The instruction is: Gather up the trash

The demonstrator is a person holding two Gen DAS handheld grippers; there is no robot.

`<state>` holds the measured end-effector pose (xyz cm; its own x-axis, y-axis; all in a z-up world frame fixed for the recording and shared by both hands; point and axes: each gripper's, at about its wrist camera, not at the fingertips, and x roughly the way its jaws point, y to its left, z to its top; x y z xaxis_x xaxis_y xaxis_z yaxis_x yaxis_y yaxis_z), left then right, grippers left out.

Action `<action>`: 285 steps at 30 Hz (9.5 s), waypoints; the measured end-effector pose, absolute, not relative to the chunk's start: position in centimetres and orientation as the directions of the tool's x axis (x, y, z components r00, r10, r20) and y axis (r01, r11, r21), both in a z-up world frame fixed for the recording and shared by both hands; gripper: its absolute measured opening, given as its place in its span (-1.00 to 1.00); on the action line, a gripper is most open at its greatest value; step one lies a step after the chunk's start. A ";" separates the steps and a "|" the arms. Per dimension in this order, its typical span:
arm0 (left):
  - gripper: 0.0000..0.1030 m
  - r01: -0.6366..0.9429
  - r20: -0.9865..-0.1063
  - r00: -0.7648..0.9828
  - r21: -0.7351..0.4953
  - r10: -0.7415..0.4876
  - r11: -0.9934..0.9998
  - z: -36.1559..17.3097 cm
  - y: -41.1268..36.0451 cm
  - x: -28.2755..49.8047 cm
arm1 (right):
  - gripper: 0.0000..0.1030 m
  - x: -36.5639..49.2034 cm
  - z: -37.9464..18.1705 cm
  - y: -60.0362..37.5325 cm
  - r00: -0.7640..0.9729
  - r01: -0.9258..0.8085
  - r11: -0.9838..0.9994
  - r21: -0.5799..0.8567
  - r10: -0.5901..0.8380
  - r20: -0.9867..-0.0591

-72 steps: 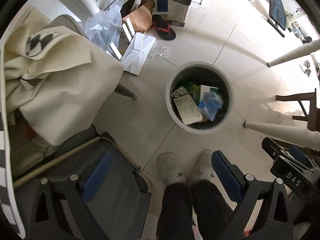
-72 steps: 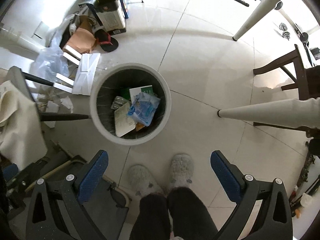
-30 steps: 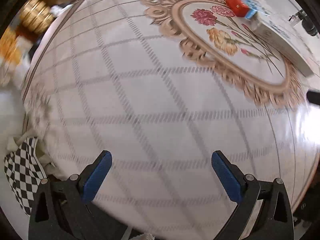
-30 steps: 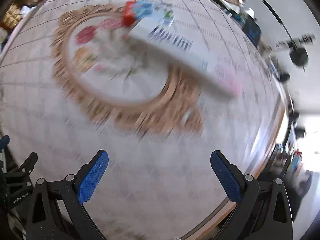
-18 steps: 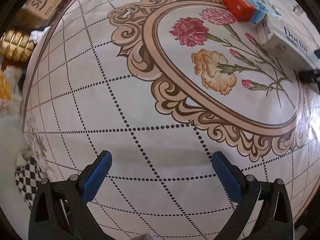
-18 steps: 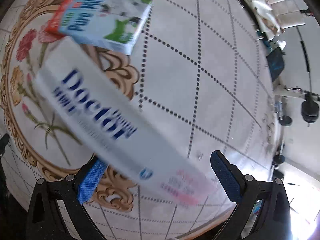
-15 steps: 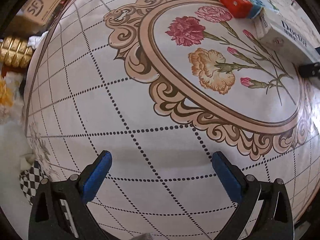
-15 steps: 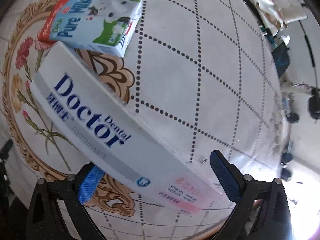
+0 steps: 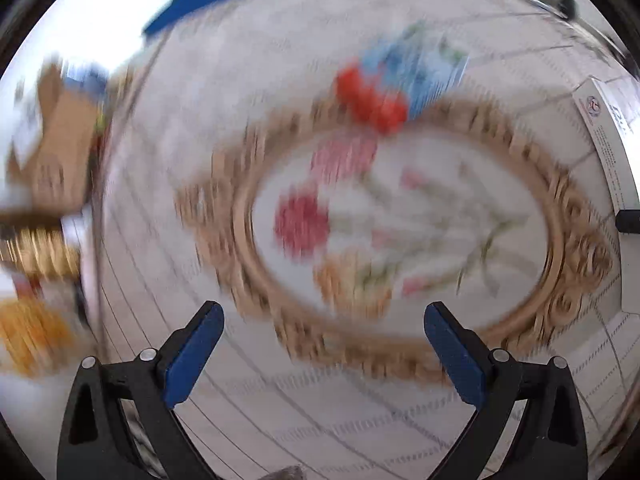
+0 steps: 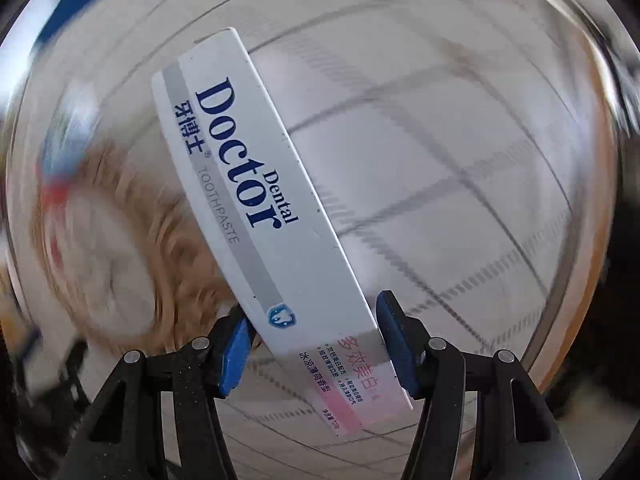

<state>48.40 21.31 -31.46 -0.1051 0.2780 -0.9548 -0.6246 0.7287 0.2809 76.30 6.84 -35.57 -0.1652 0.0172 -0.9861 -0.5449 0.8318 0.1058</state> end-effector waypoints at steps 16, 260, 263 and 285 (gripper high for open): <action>0.69 -0.123 -0.964 -0.130 0.249 0.233 0.961 -37.6 26.2 60.6 | 0.23 81.0 -35.1 13.4 -0.099 -0.570 0.820 0.044 -0.015 -0.995; 1.00 -0.469 -0.870 0.439 -0.434 -0.223 0.769 -8.9 -8.9 2.3 | 1.00 12.0 -9.5 -31.3 -0.193 -0.576 0.664 0.477 0.456 -0.869; 1.00 -0.470 -0.870 0.440 -0.434 -0.223 0.768 -8.9 -8.9 2.3 | 1.00 12.0 -9.5 -31.3 -0.194 -0.575 0.665 0.477 0.456 -0.869; 1.00 -0.477 -0.868 0.445 -0.438 -0.220 0.762 -8.7 -8.8 2.5 | 1.00 11.9 -9.6 -31.0 -0.192 -0.572 0.668 0.476 0.456 -0.869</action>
<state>2.46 -8.84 -8.70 0.4448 -0.2201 -0.8682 -0.4774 0.7619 -0.4377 11.91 -31.03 -9.55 -0.1915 0.4560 -0.8691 -0.5718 0.6678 0.4764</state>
